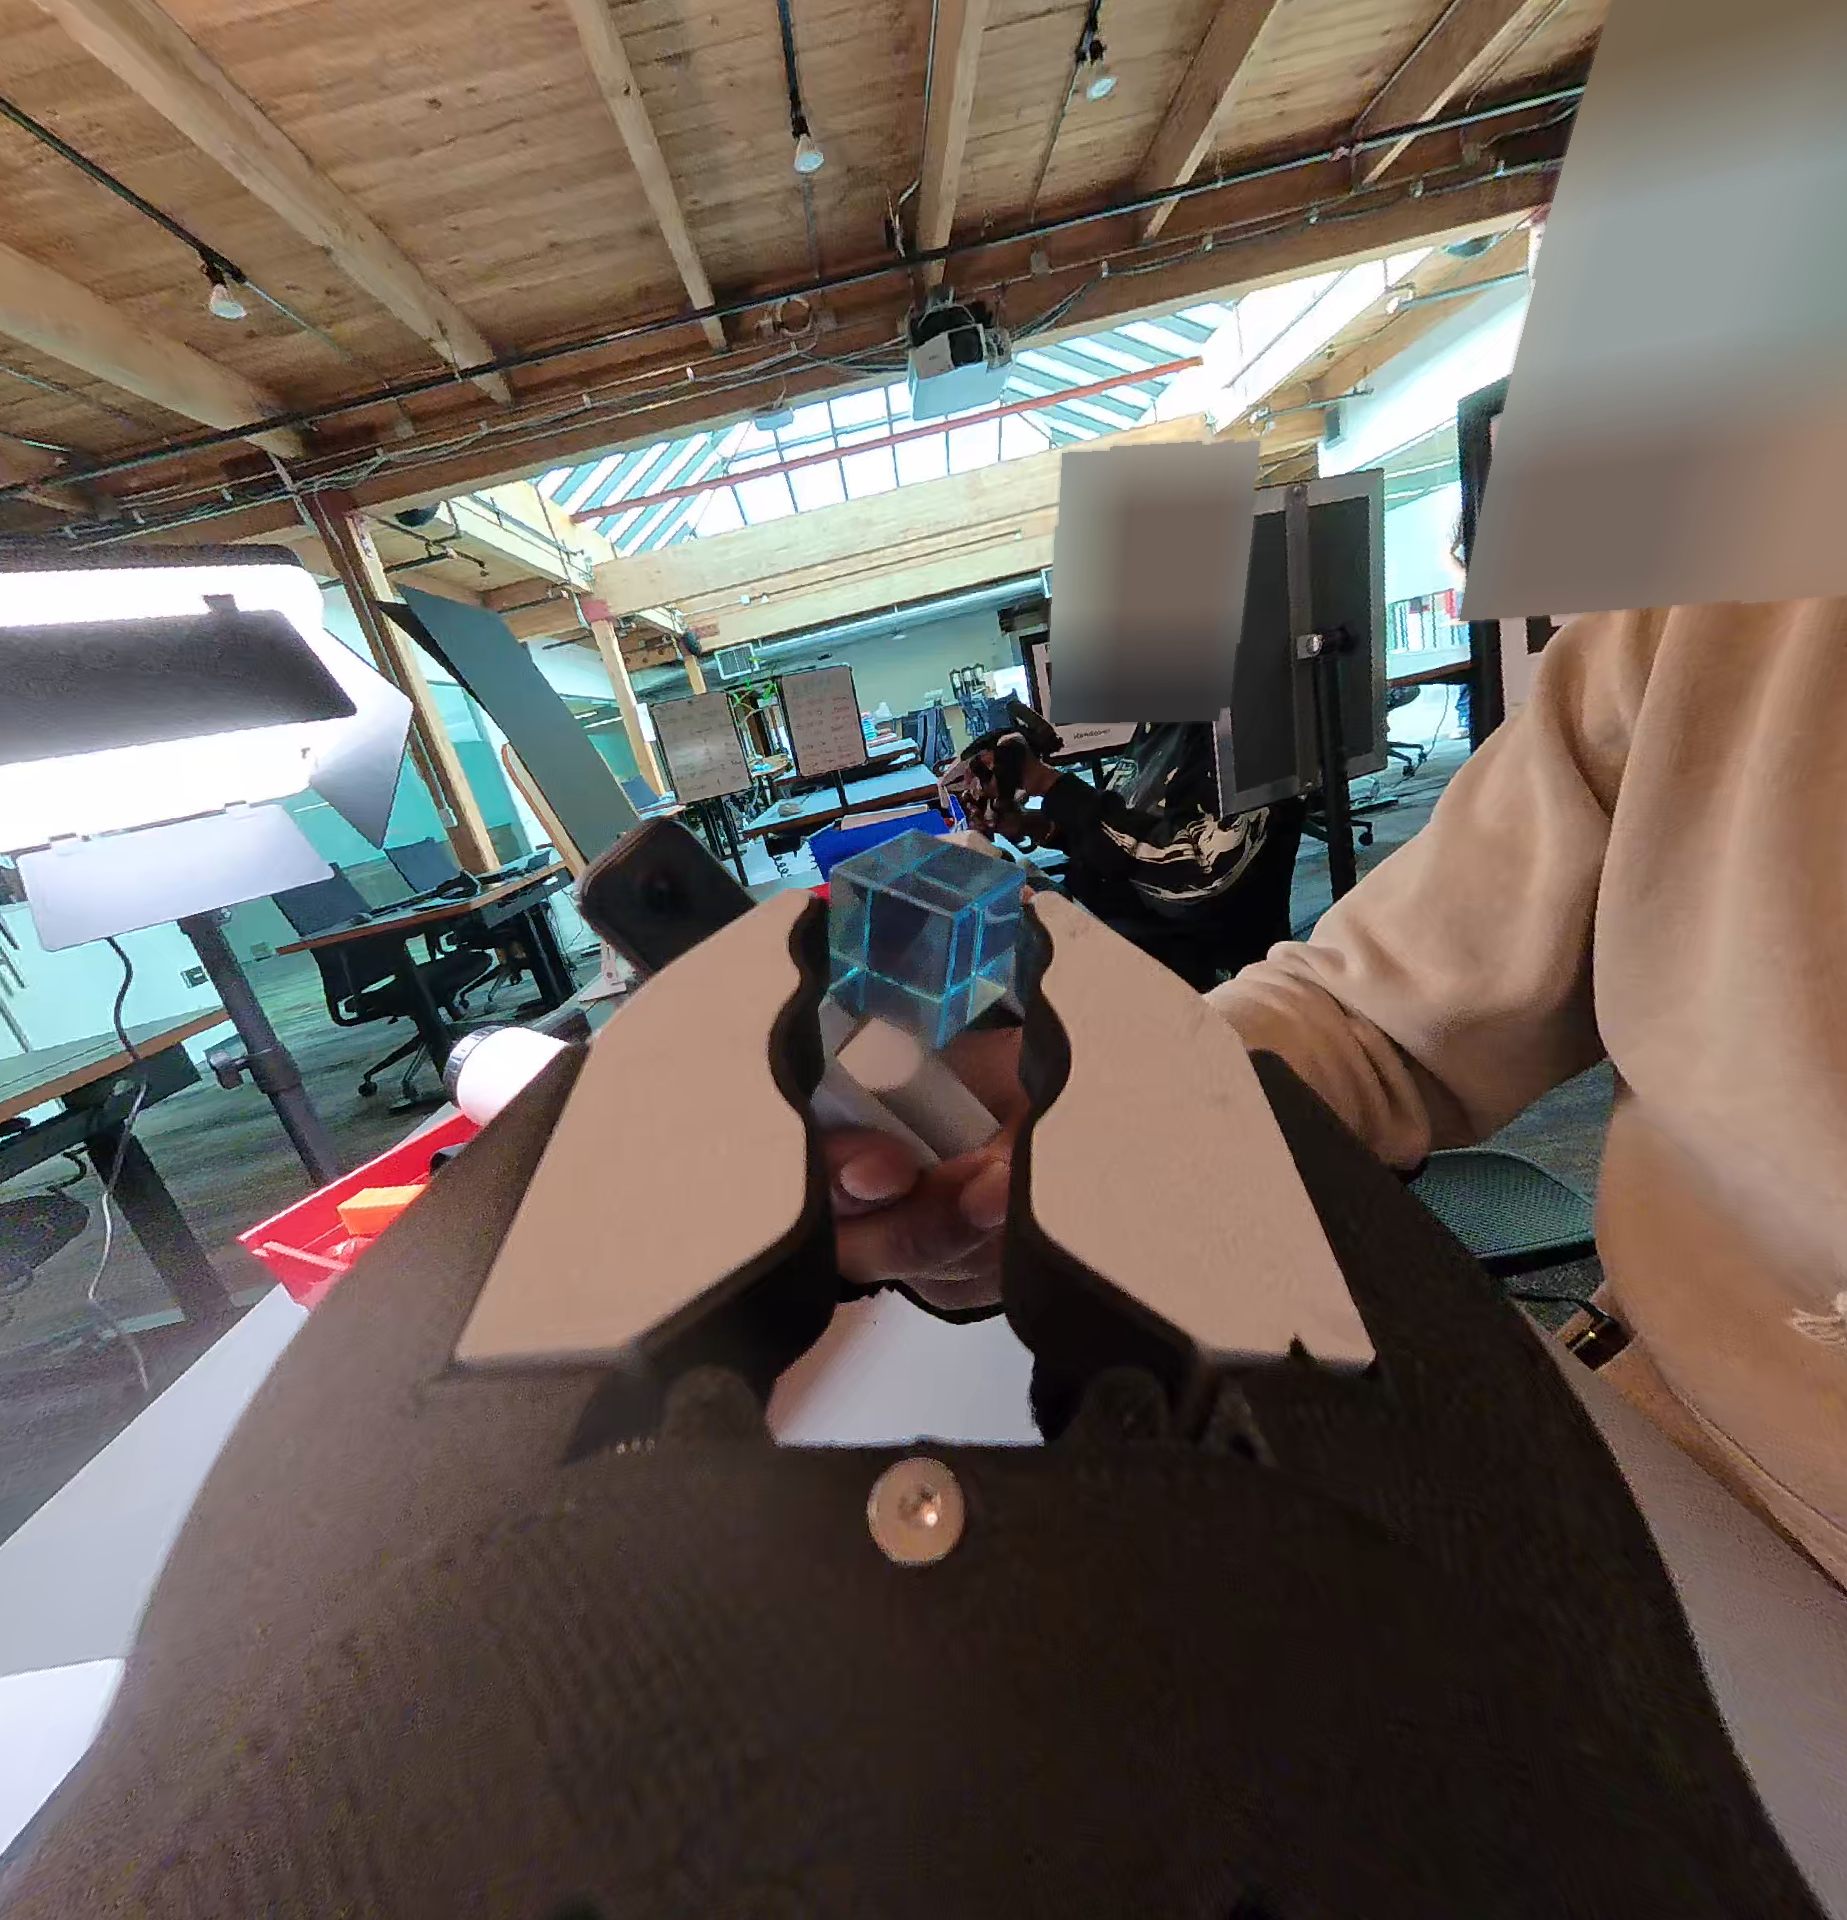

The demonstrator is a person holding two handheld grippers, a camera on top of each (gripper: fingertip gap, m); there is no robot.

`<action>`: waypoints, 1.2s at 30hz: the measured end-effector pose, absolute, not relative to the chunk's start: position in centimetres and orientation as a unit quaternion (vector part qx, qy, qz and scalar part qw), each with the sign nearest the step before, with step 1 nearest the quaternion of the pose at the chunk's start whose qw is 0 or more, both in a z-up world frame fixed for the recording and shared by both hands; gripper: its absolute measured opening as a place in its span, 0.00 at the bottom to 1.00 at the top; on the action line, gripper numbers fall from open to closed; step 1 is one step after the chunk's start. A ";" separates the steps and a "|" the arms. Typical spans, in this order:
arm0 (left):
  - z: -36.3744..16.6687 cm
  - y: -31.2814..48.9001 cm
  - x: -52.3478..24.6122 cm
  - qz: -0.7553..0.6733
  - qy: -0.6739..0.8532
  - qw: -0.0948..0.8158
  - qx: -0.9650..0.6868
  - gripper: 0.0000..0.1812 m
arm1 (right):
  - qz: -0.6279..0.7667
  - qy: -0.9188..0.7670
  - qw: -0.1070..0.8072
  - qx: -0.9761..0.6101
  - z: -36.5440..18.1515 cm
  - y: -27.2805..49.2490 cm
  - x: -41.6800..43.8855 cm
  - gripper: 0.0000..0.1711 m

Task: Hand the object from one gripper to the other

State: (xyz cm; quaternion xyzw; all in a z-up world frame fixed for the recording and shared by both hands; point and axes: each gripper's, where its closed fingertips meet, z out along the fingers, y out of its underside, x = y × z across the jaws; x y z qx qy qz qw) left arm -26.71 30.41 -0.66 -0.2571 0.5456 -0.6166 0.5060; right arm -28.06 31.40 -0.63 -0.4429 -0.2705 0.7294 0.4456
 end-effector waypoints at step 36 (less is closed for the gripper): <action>-1.3 32.3 -26.0 -0.658 0.502 0.457 -0.326 0.16 | 0.430 -0.383 0.621 -0.532 -2.5 33.4 -28.1 0.16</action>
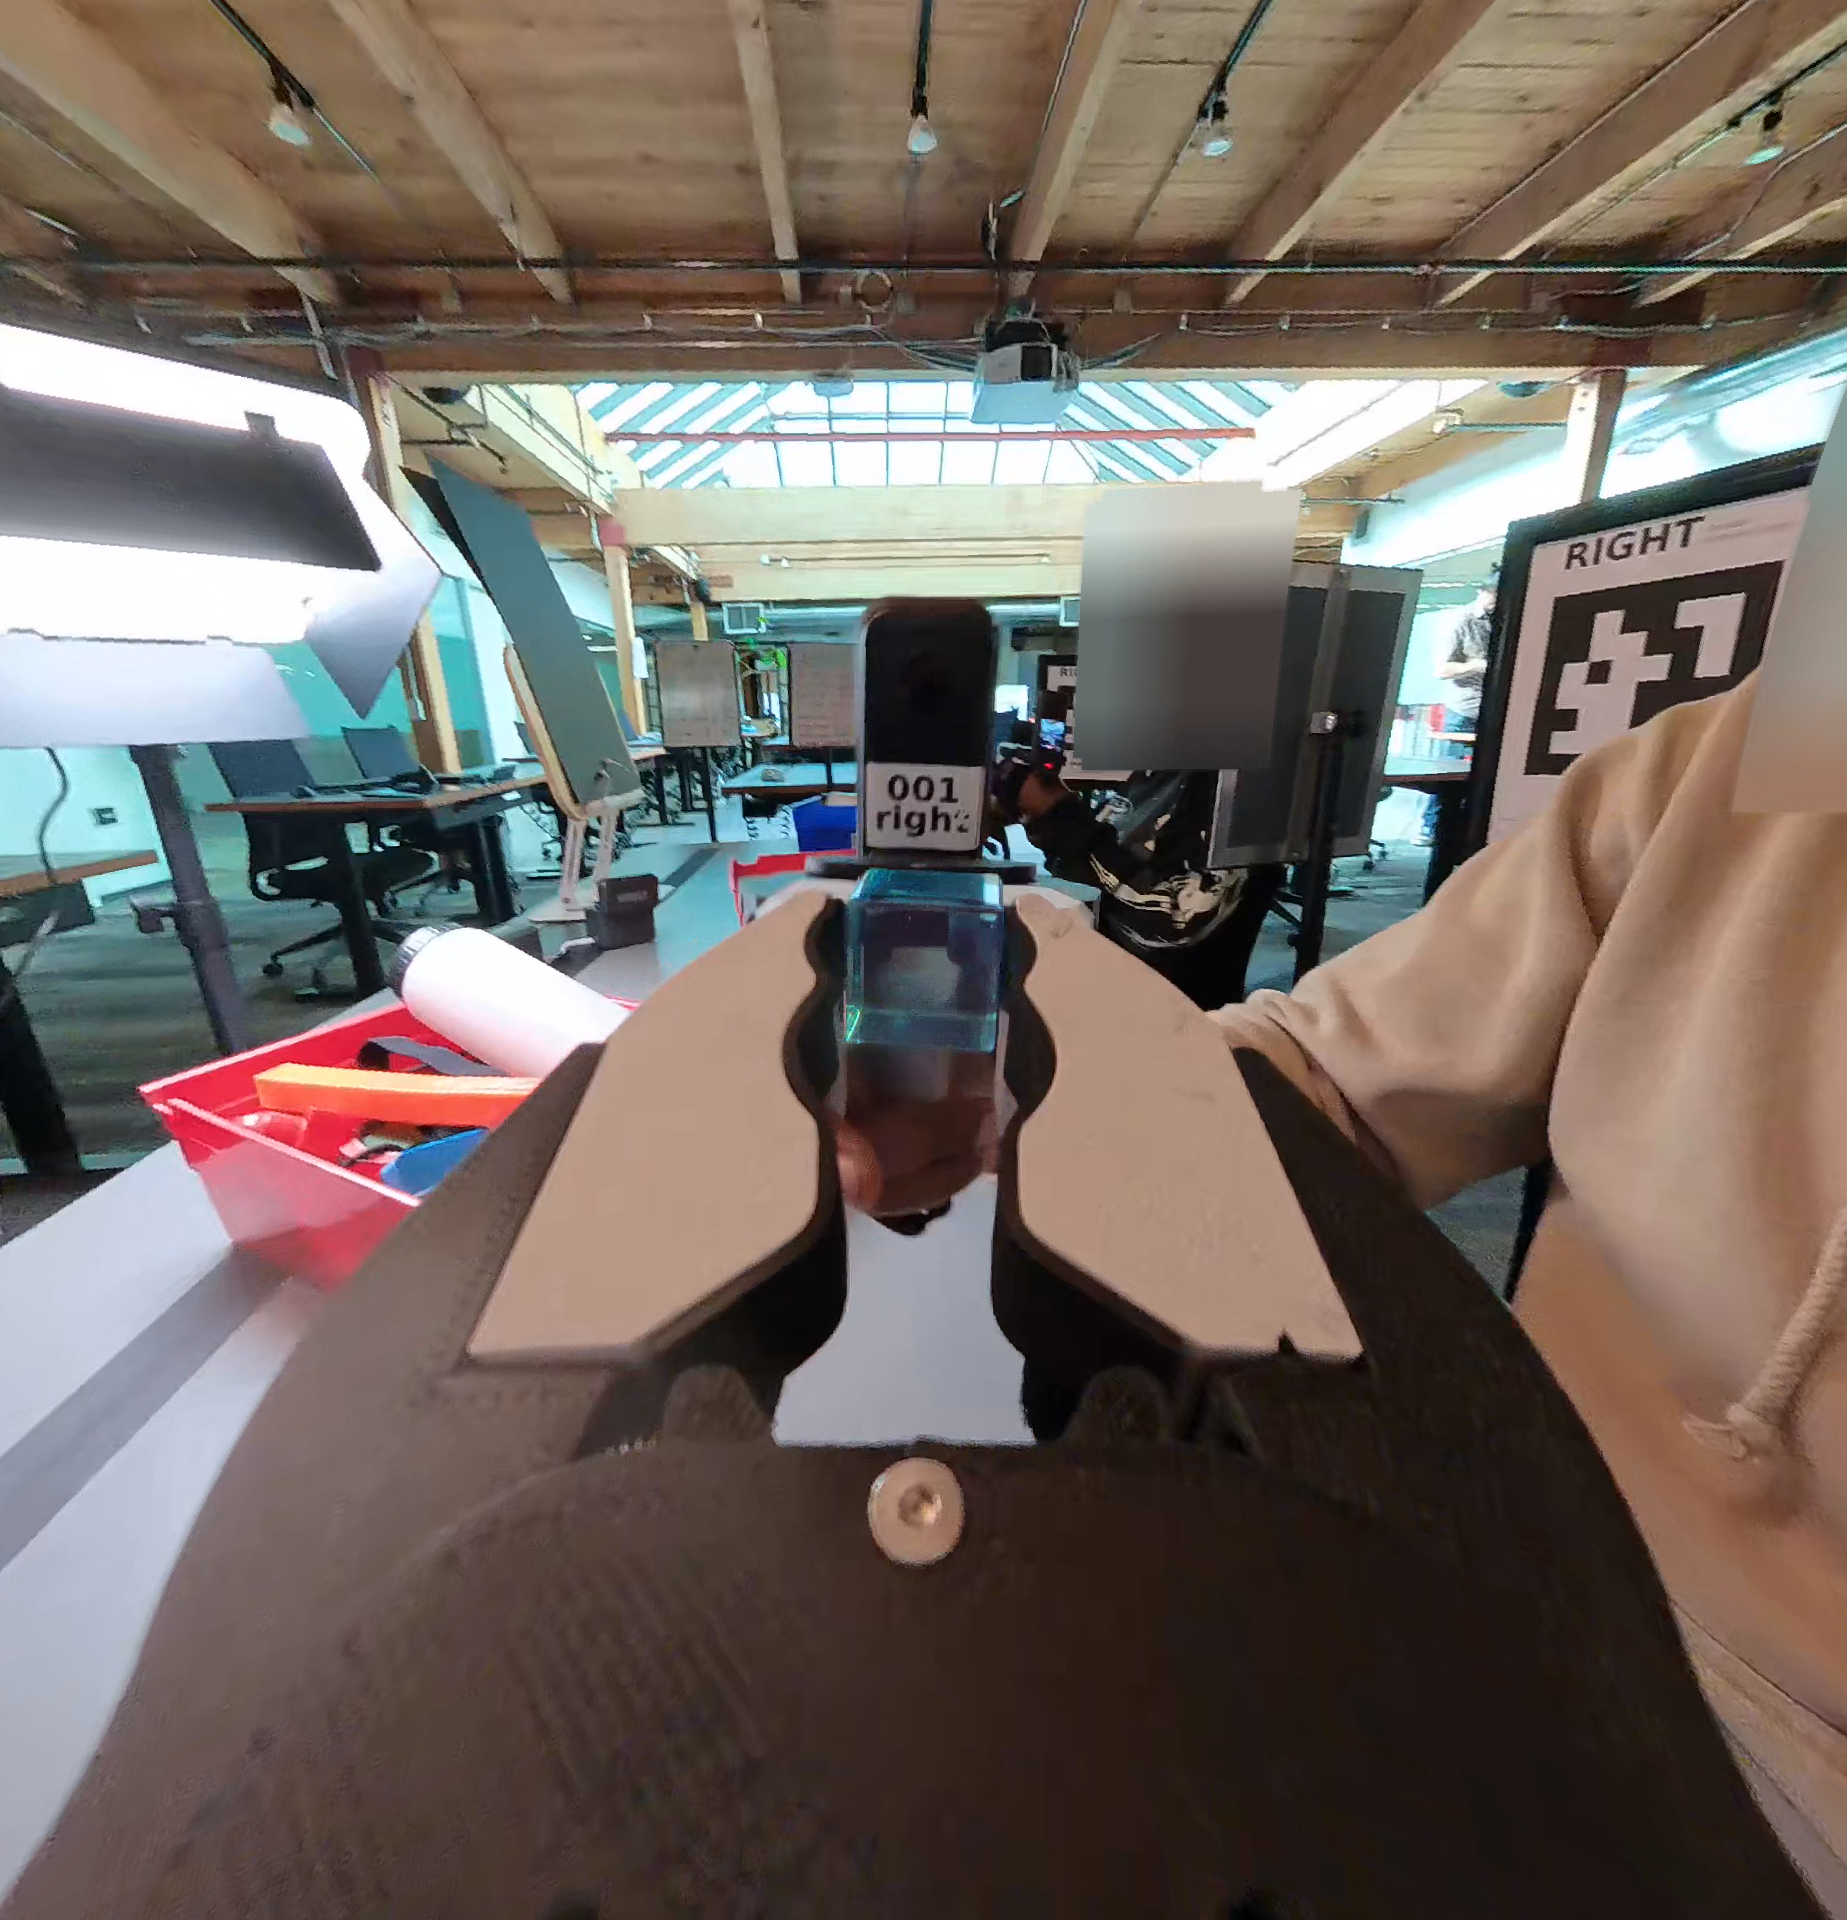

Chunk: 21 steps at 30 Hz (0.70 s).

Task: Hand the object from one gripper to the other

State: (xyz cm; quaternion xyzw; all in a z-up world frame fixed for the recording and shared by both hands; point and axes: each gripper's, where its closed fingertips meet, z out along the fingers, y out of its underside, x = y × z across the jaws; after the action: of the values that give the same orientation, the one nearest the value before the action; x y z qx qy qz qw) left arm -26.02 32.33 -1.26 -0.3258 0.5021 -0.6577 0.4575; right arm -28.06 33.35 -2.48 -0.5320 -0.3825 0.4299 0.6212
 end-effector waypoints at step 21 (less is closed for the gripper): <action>-4.1 35.9 -25.0 -0.471 0.562 0.537 -0.417 0.17 | 0.090 -0.447 0.662 -0.595 -5.0 37.1 -25.8 0.22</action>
State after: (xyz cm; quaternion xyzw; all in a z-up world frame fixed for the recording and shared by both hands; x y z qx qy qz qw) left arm -25.00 35.90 -4.07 -0.4168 0.5620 -0.4713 0.5370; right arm -25.75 37.13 -4.99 -0.5953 -0.4470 0.0896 0.6616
